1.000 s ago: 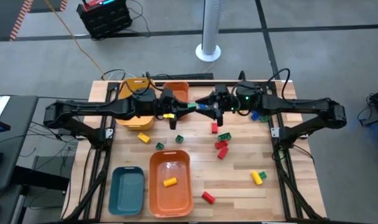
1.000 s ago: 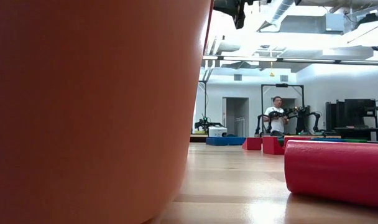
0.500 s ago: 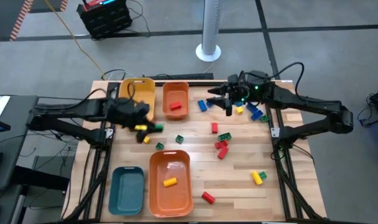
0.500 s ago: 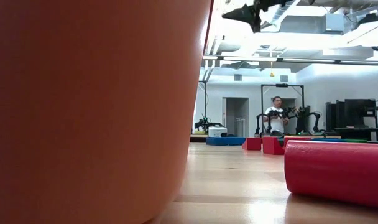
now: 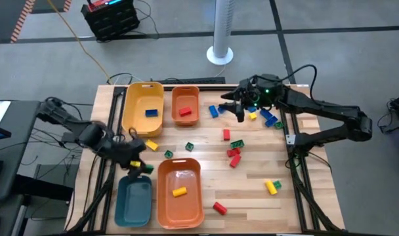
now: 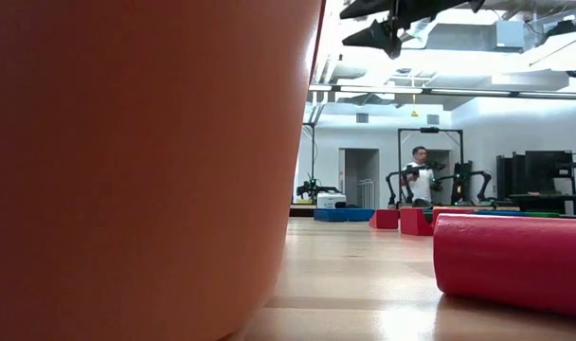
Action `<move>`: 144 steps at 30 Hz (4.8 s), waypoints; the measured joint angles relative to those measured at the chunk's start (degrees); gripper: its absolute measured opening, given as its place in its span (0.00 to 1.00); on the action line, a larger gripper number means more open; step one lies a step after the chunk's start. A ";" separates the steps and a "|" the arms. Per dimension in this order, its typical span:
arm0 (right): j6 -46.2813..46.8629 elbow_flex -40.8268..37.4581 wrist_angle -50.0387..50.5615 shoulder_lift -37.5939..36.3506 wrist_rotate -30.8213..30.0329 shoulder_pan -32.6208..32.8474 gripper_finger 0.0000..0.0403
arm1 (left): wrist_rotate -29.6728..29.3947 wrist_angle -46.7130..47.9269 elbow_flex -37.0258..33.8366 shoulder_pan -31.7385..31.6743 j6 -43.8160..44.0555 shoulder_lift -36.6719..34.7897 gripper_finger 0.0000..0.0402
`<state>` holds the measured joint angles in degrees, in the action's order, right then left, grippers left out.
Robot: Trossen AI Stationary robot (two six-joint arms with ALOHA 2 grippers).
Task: Sort blocks
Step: Put the green game piece into the blue bin
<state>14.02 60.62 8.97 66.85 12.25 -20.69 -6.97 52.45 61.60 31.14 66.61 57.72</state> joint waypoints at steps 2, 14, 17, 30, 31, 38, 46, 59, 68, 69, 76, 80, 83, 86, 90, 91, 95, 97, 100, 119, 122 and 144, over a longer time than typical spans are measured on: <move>-0.36 0.00 0.10 -0.02 -0.02 -0.08 0.65 | -0.50 1.46 0.00 3.33 3.98 1.38 0.22; -1.04 0.00 0.41 -0.02 -0.13 -0.10 0.65 | 5.53 0.62 0.00 16.03 20.47 13.59 0.22; -1.02 0.00 0.44 -0.02 -0.13 -0.10 0.65 | 6.60 -2.16 0.00 17.27 21.62 16.40 0.22; -1.00 0.01 0.39 -0.02 -0.11 -0.08 0.65 | 12.07 -10.32 0.02 23.10 22.75 29.43 0.22; -1.00 0.00 0.40 -0.02 -0.11 -0.08 0.65 | 12.52 -10.93 0.02 23.14 22.77 30.10 0.22; -1.00 0.00 -0.31 -0.02 -0.11 -0.08 0.65 | 12.74 -10.21 0.02 22.62 24.95 31.99 0.22; -1.00 0.00 -0.61 -0.02 -0.10 -0.08 0.65 | 12.43 -7.97 0.02 22.04 24.14 31.88 0.49; -2.71 2.05 4.83 -0.04 -0.21 -0.08 0.65 | 16.76 -5.88 0.02 18.46 25.98 24.63 0.50; -0.41 3.17 17.68 -0.02 -3.47 -6.46 0.65 | 12.12 -2.82 0.02 11.44 21.46 11.60 0.50; -0.12 3.17 19.46 -0.02 -3.71 -7.21 0.65 | 11.19 -2.83 0.02 10.04 20.44 10.16 0.50; 0.09 2.79 29.13 3.49 -3.93 -6.82 0.65 | 2.11 -3.00 0.02 -1.54 10.88 2.07 0.50; -0.74 0.11 29.47 7.17 -3.44 -2.14 0.65 | -2.58 -3.14 0.02 -8.64 4.55 -0.26 0.50; -0.40 -0.33 29.35 9.96 -3.24 2.95 0.65 | -3.27 -3.74 0.02 -13.21 2.65 -0.95 0.50; -0.41 -0.37 27.39 12.78 -3.21 7.73 0.65 | -2.94 -4.76 0.02 -17.15 0.09 -0.98 0.50; -1.40 -0.37 18.90 15.96 -1.13 12.16 0.65 | 0.04 -7.10 0.02 -22.28 -6.90 -0.33 0.50; -0.78 -0.35 17.20 16.78 0.08 12.48 0.65 | 1.01 -7.14 0.02 -23.47 -8.19 -0.21 0.50; 0.89 -0.37 17.77 19.03 0.54 12.49 0.65 | 4.18 -6.92 0.02 -28.25 -13.80 1.12 0.50; 0.95 -0.37 17.54 19.34 0.33 12.24 0.65 | 6.73 -7.42 0.02 -30.28 -16.86 2.05 0.50; 0.97 -0.37 17.35 19.29 0.35 12.42 0.65 | 10.71 -7.80 0.02 -32.81 -22.12 3.74 0.50; 6.33 1.16 20.14 10.75 -1.38 13.60 0.65 | 7.50 4.03 23.38 -36.39 -85.72 25.77 0.50; 8.28 1.16 21.26 10.11 -1.77 14.10 0.65 | 7.51 9.80 29.93 -37.45 -93.27 32.05 0.50; 10.23 1.20 20.67 9.92 -11.26 17.47 0.65 | 10.76 12.59 34.64 -38.89 -129.09 51.88 0.50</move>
<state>24.25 61.82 29.64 76.77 0.99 -3.22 3.79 65.05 96.25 -7.75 -62.48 109.60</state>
